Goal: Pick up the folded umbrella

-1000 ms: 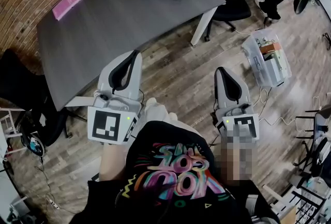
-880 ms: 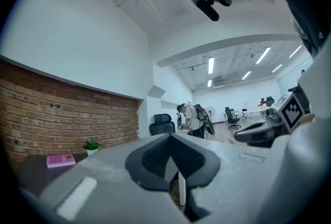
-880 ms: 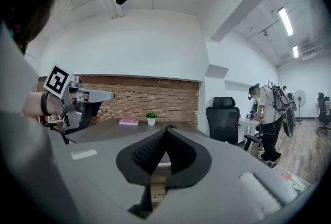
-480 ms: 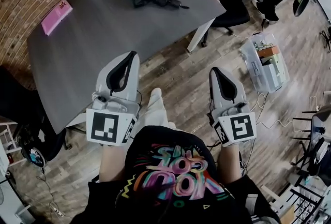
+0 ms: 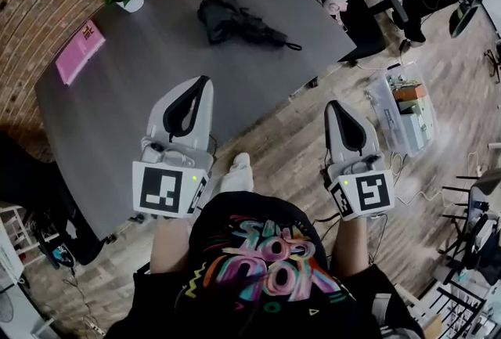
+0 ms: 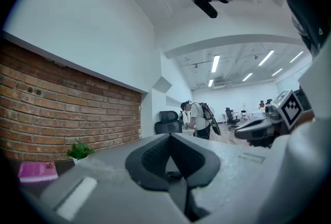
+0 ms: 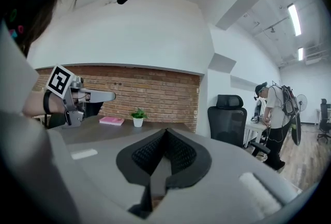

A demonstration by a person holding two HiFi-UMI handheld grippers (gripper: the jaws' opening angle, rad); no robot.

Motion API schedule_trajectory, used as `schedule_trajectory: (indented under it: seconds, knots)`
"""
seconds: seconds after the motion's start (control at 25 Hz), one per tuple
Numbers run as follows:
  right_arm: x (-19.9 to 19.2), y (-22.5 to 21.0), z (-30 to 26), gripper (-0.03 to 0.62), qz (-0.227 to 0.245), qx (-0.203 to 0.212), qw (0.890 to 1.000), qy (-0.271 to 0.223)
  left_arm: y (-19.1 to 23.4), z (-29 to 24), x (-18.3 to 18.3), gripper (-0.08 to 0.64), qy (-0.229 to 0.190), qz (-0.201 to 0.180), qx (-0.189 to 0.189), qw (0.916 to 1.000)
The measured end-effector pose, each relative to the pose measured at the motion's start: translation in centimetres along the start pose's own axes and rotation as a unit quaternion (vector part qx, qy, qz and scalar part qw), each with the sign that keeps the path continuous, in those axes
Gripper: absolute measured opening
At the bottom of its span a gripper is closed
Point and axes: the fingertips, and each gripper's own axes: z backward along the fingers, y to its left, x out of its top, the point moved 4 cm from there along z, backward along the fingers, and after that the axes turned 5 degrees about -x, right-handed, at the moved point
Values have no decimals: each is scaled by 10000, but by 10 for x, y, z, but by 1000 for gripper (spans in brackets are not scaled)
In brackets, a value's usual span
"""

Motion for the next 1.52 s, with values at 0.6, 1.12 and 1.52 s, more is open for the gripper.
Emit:
schedule_trajectory:
  seconds: [0.6,1.12,1.52]
  knots:
    - [1,-9,-62,0,-45,-223,9996,137,55,-41,-13,2,-11,130,-98,9999]
    - [4,-49,-183,0,-15,800,9967,143,92,-114,-25,2,226,341,745,9964]
    - [42,-81,-293,0,318,2187,9752,-69,123,-160,-6,2,155,156,2023,9791]
